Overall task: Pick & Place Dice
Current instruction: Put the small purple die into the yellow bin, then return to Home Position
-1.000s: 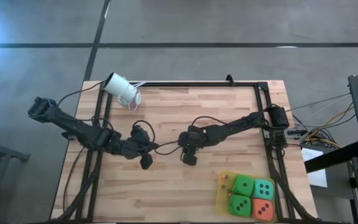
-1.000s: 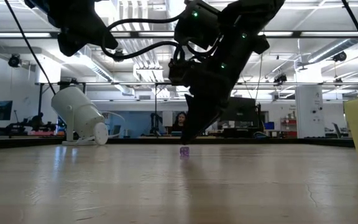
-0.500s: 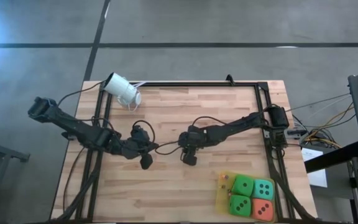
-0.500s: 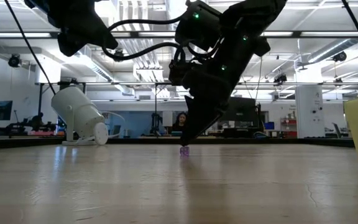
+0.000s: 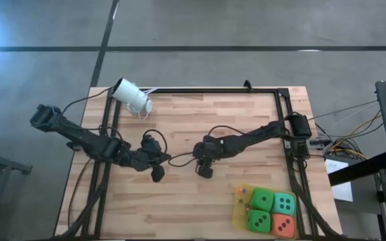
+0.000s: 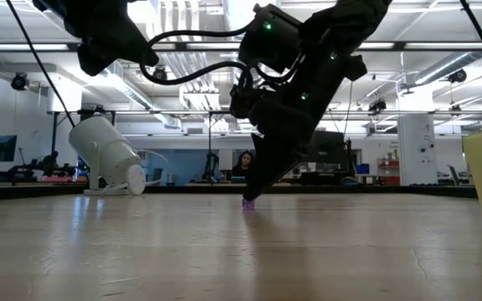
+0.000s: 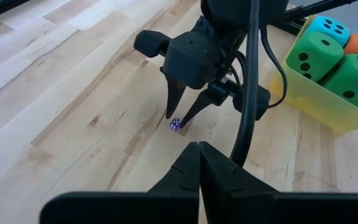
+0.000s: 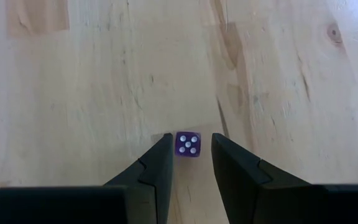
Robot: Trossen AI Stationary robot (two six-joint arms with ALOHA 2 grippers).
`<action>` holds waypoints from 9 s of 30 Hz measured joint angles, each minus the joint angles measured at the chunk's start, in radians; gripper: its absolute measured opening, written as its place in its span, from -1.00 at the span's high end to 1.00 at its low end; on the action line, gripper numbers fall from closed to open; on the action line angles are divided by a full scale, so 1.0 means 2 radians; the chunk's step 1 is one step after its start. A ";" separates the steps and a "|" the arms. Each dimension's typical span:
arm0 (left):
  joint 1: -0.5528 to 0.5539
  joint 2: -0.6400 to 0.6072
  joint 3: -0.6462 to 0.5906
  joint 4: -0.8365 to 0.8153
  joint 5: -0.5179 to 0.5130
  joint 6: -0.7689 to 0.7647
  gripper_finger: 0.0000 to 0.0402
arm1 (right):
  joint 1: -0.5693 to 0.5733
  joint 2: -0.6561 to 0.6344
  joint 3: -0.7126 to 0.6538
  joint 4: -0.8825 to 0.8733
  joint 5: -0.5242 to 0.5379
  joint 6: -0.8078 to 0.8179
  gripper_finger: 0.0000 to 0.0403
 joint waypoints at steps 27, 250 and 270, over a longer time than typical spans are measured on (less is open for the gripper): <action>0.000 0.000 0.000 0.000 0.000 0.000 0.99 | -0.001 0.000 -0.023 0.039 0.000 -0.015 0.48; -0.037 -0.595 -0.393 0.198 0.050 0.416 0.99 | 0.305 -0.972 -0.585 0.149 0.239 -0.146 0.96; -0.037 -0.593 -0.393 0.199 0.028 0.429 0.95 | 0.305 -0.968 -0.585 0.143 0.432 -0.191 0.96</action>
